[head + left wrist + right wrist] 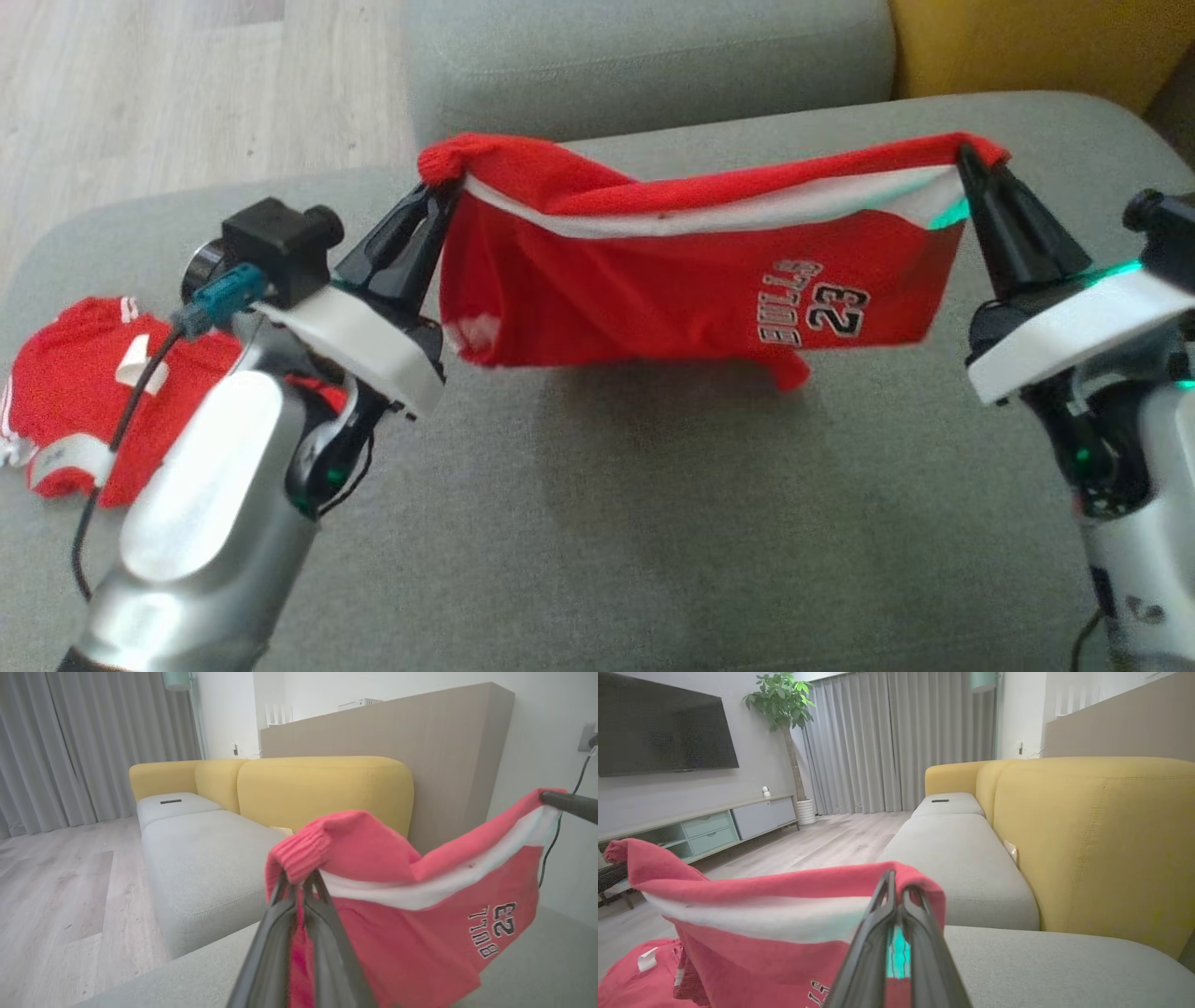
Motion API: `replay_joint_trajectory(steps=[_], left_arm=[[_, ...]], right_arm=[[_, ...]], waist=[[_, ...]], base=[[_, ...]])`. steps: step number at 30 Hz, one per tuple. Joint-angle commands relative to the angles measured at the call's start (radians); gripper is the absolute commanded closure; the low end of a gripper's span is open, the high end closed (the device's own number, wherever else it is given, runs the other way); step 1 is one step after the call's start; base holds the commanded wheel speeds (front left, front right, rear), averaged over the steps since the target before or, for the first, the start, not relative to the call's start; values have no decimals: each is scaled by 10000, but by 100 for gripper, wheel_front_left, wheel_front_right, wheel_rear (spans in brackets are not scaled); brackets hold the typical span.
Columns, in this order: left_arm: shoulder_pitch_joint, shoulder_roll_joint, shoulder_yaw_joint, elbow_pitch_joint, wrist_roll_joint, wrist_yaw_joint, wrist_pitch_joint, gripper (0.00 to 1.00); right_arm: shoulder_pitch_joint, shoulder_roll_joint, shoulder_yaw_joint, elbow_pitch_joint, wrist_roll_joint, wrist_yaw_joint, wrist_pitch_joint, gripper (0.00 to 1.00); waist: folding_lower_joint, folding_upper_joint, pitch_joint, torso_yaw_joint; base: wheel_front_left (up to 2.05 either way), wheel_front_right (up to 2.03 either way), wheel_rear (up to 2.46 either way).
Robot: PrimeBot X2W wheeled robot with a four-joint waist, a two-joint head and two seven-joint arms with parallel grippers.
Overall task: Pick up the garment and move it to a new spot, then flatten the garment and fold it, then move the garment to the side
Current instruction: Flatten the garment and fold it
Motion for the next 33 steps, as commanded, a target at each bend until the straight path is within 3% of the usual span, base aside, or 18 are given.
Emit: replay_joint_trajectory(steps=[1, 7, 13, 17, 23, 28, 33], left_arm=[[-715, 407, 405, -538, -68, 58, 79, 100], [-1549, 528, 390, -728, -138, 56, 801, 100], [-3878, 537, 188, 523, -199, -125, 1279, 100], [-6124, 663, 93, 1857, 108, -184, 867, 100], [-8652, 118, 299, 3766, 445, -187, -925, 100], [-8777, -483, 244, 5023, 497, -175, -1806, 100], [-7504, -841, -405, 5890, 505, -206, -1952, 100]], right_arm=[[-561, -67, -84, -570, -41, -9, 92, 100], [-1526, -83, -390, -620, -283, -9, 507, 100], [-4280, -67, -160, 1114, -281, -9, 234, 100], [-6870, -321, 247, 2956, -716, -9, -871, 100], [-9499, -349, 71, 5424, -1517, -9, -3745, 100], [-9331, -55, 333, 7085, -1603, -9, -4624, 100], [-8141, -102, 1786, 8501, -1194, -9, -4580, 100]], waist=[[0, -1, 106, 15], [0, -1, 1177, -67], [0, -1, 2852, -432], [0, -1, 3861, -641], [0, -1, 4521, -626], [0, -1, 4587, -540], [0, -1, 4501, -428]], base=[[0, 0, 0], [0, 0, 0], [0, 0, 0], [0, 0, 0], [0, 0, 0], [0, 0, 0], [0, 0, 0]])
